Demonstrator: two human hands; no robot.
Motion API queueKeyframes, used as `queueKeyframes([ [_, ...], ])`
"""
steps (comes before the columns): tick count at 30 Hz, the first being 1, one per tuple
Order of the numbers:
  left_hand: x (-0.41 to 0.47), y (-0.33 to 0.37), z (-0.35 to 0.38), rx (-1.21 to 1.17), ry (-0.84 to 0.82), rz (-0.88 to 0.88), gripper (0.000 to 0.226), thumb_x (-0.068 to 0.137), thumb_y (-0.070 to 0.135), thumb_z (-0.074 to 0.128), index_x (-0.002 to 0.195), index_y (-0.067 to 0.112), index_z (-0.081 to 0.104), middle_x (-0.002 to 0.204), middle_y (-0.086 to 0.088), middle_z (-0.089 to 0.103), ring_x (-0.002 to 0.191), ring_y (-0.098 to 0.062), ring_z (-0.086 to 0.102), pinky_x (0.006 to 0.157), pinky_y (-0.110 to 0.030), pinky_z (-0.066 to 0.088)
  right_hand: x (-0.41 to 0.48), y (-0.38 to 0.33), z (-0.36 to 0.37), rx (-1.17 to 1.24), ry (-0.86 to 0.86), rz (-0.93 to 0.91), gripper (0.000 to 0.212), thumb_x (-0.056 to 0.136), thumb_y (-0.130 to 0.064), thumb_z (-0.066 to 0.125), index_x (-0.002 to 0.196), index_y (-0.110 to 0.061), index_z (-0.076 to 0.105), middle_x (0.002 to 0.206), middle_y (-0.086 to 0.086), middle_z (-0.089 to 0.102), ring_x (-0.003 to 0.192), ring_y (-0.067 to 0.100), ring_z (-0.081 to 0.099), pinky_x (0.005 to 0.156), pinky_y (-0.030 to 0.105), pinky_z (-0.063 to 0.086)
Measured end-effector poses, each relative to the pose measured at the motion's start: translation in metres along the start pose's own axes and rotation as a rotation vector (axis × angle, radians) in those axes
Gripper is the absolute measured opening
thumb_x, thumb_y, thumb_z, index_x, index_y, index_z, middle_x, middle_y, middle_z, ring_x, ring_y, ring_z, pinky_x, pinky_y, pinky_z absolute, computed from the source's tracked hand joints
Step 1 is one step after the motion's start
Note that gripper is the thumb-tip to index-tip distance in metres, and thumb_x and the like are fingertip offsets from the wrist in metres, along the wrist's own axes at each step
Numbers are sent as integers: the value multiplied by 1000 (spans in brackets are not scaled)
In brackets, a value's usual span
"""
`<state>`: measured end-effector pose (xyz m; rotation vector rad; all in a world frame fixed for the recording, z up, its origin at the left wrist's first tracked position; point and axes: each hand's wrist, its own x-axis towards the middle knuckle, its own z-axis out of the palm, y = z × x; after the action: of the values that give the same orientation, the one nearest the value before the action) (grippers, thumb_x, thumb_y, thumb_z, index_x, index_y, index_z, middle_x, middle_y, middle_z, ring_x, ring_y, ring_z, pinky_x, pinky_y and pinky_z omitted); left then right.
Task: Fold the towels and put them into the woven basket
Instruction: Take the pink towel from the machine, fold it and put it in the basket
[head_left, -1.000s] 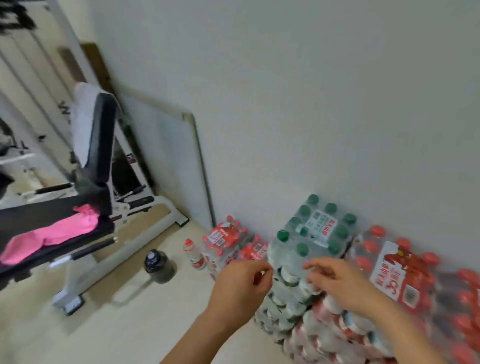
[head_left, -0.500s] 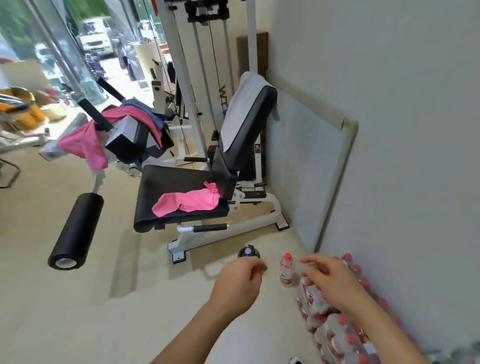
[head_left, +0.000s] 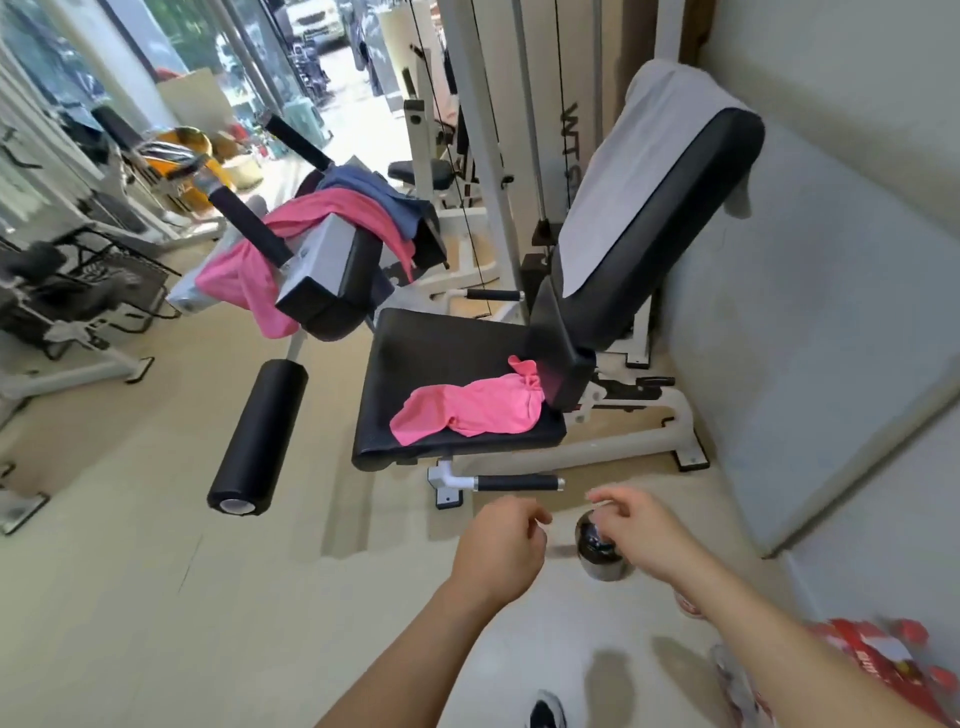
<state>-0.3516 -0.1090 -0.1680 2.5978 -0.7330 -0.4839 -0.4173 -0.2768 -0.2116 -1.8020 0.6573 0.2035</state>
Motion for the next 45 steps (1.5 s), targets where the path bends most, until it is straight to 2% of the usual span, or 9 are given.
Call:
queueKeyframes([
  [8, 143, -126, -20, 160, -75, -83, 38, 91, 17, 46, 128, 16, 55, 134, -6, 46, 126, -28, 38, 100, -35, 38, 162, -64, 79, -405, -193, -124, 63, 89, -17, 53, 148, -24, 30, 151, 1, 37, 136, 22, 37, 109, 34, 34],
  [18, 271, -238, 33, 438, -254, -121, 53, 86, 19, 48, 139, 24, 38, 153, -8, 19, 139, -31, 16, 101, -43, 36, 326, -43, 157, -587, -311, -117, 73, 83, -8, 49, 148, -29, 23, 147, 4, 35, 136, 29, 31, 112, 40, 29],
  [23, 308, -259, 56, 514, -303, -188, 69, 87, 16, 47, 150, 20, 20, 159, -1, 11, 144, -29, 12, 110, -51, 25, 362, -23, 174, -624, -350, -26, 81, 88, -10, 47, 152, -31, 3, 161, 2, 3, 147, 24, 4, 119, 41, 16],
  [27, 318, -248, 39, 6, 14, -35, 29, 82, 5, 49, 101, 18, 67, 98, 2, 69, 90, -18, 63, 82, -38, 51, 372, -20, 187, -331, -203, -128, 83, 81, -21, 64, 151, -21, 20, 155, 11, 26, 144, 28, 20, 117, 41, 20],
  [30, 308, -213, 4, -616, 59, -171, 31, 90, 0, 50, 89, 19, 75, 78, -2, 72, 69, -20, 68, 65, -34, 57, 368, -35, 178, 89, -37, -162, 48, 71, -23, 55, 117, -14, 65, 105, 9, 68, 99, 26, 62, 88, 40, 50],
  [34, 297, -191, -42, -1059, 174, -268, 30, 95, 2, 47, 86, 20, 69, 76, 1, 63, 69, -12, 55, 63, -24, 46, 352, -46, 113, 60, -110, -127, 3, 79, -9, 69, 79, -7, 71, 64, 2, 59, 59, 7, 50, 58, 22, 42],
  [37, 289, -178, -62, -1208, -65, -336, 17, 95, 15, 56, 103, 17, 71, 86, -4, 68, 75, -15, 60, 67, -26, 52, 330, -57, 53, -97, -167, -126, 21, 82, -16, 73, 74, 3, 67, 60, 5, 48, 56, 9, 42, 54, 23, 34],
  [41, 269, -145, -64, -924, -527, -234, 25, 83, 20, 70, 100, 2, 72, 89, -20, 70, 73, -24, 63, 72, -35, 51, 286, -84, -14, -77, -236, -13, 35, 86, -24, 65, 69, 6, 57, 59, 11, 41, 56, 20, 38, 50, 28, 28],
  [45, 246, -86, -77, -1208, -461, -139, 32, 89, 22, 60, 109, -3, 66, 76, -18, 66, 60, -22, 62, 58, -27, 51, 220, -98, -72, -39, -304, -27, 38, 85, -39, 67, 70, -4, 63, 59, 6, 47, 53, 15, 43, 48, 23, 35],
])
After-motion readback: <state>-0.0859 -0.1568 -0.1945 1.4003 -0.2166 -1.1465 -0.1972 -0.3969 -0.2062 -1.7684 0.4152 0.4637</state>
